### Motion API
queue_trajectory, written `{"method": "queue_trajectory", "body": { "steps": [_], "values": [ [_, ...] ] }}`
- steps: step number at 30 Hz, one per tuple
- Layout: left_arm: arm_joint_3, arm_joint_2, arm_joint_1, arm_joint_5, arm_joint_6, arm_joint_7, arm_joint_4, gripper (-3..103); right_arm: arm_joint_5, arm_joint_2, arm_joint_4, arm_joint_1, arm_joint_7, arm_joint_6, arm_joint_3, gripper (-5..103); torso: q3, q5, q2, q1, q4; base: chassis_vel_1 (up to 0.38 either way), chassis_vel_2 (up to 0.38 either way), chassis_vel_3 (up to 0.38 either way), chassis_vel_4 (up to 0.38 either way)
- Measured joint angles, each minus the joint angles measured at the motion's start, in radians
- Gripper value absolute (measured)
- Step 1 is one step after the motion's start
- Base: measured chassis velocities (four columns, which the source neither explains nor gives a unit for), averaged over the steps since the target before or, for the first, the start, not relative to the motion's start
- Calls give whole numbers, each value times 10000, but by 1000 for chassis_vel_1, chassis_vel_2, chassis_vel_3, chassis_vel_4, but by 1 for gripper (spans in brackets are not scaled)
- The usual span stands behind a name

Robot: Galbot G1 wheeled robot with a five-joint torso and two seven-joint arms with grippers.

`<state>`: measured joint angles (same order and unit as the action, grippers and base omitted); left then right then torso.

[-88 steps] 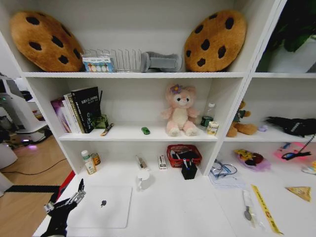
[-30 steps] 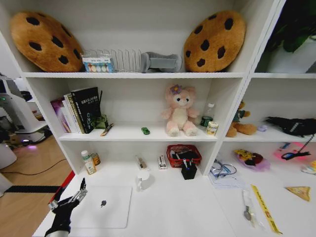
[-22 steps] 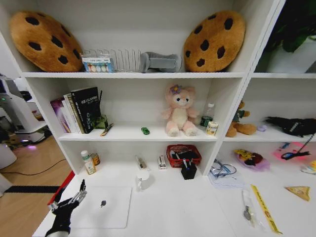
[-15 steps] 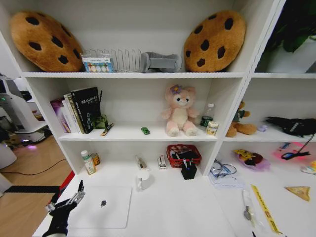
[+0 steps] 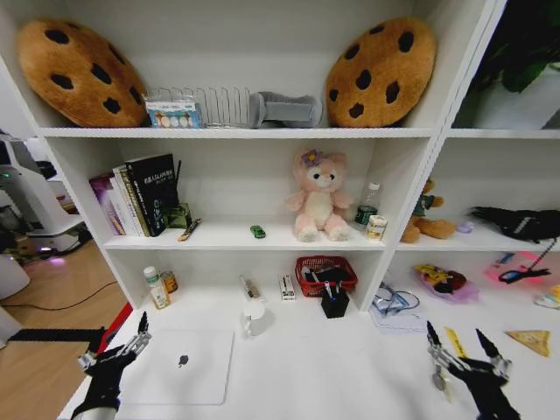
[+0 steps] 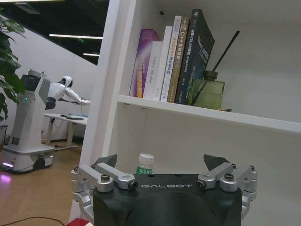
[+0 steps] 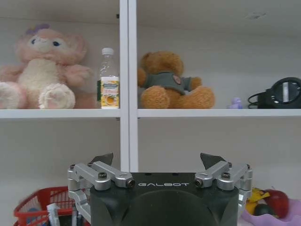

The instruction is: Organize the objects on the table.

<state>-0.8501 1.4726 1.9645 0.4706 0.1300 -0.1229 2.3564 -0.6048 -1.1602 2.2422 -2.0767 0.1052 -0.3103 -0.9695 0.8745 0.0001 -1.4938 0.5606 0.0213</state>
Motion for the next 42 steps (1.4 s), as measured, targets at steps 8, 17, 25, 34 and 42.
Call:
{"method": "queue_trajectory", "body": {
  "steps": [8, 17, 25, 34, 42],
  "values": [
    [39, 155, 89, -148, -14, 45, 30, 100, 534, 800, 191, 113, -254, -53, 632, 100, 0, 0, 0, 0, 2, 0, 0, 0, 0],
    [0, 156, 60, -87, -7, 58, -10, 100, 1168, 741, 341, 25, -377, -209, 924, 100, 0, -1, 0, 0, 3, 0, 0, 0, 0],
    [-8, 122, -12, -8, -17, 60, -99, 100, 1333, 495, 194, 69, -368, -377, 1020, 100, -2, -2, -1, 0, 4, -23, -18, 20, 22],
    [4, 136, -7, -19, -35, 48, -96, 100, 1352, 484, 129, 101, -340, -412, 961, 100, -1, 0, -3, -1, 2, -156, -157, 165, 164],
    [-14, 142, 13, -24, -27, 51, -71, 100, 1429, 355, 87, 147, -290, -434, 998, 100, -1, 2, -2, 0, -1, -171, -175, 183, 177]
  ]
}}
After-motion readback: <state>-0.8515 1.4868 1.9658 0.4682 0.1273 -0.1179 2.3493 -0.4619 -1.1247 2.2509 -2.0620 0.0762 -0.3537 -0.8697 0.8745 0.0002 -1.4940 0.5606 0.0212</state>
